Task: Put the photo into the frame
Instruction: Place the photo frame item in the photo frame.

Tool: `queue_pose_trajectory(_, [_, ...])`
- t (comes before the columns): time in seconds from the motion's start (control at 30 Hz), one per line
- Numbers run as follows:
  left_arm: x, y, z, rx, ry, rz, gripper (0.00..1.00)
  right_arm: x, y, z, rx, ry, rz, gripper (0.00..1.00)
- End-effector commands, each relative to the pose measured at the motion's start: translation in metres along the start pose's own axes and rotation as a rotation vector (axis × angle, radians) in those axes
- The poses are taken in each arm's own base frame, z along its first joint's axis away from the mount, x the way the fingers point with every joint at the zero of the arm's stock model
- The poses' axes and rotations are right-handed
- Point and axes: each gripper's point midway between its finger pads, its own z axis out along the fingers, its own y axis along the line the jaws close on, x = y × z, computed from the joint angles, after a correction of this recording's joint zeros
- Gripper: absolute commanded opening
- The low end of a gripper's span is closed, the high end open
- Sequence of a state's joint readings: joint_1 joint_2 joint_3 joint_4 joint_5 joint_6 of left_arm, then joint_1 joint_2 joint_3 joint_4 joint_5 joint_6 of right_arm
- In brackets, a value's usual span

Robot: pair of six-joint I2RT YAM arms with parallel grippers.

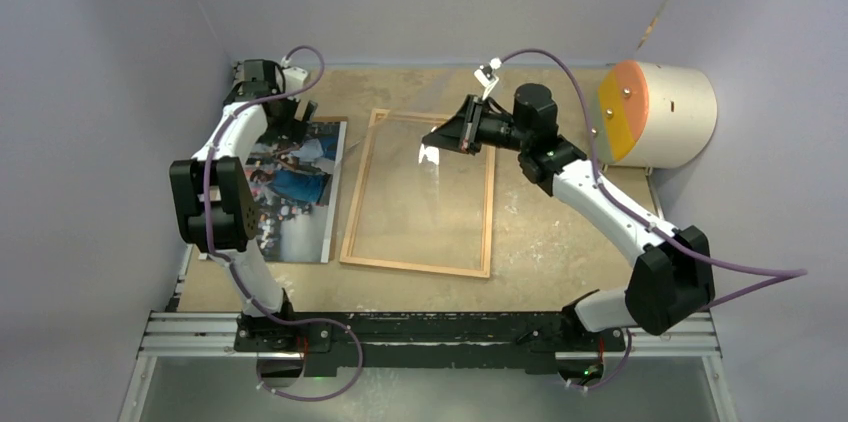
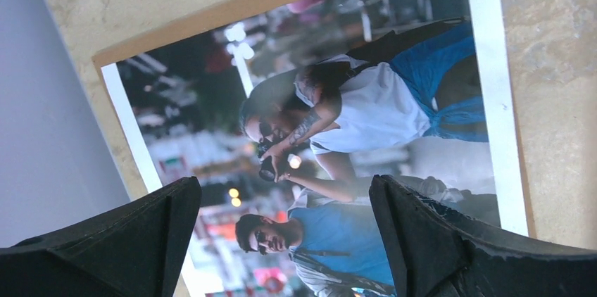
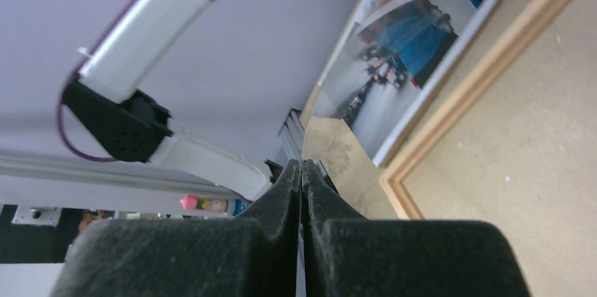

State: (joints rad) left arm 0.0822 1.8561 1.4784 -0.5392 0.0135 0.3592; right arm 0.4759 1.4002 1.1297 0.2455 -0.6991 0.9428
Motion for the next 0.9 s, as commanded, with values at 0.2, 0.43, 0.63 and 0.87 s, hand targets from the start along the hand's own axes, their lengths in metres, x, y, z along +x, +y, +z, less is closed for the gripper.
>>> queue_pose_trajectory(0.2, [0.009,-0.022,-0.006,0.06,0.003,0.065,0.99,0.067,-0.134,-0.008,0.257,0.099,0.076,0.0])
queue_pose_trajectory(0.43, [0.019,-0.064,-0.005,0.143,0.022,0.164,1.0,0.066,-0.163,-0.015,0.349,0.054,0.089,0.0])
queue_pose_trajectory(0.63, [0.022,-0.086,0.0,0.158,0.033,0.213,1.0,0.068,-0.2,-0.036,0.423,0.004,0.161,0.0])
queue_pose_trajectory(0.87, [0.017,-0.099,0.003,0.162,0.034,0.239,1.0,0.07,-0.216,-0.042,0.45,-0.02,0.157,0.0])
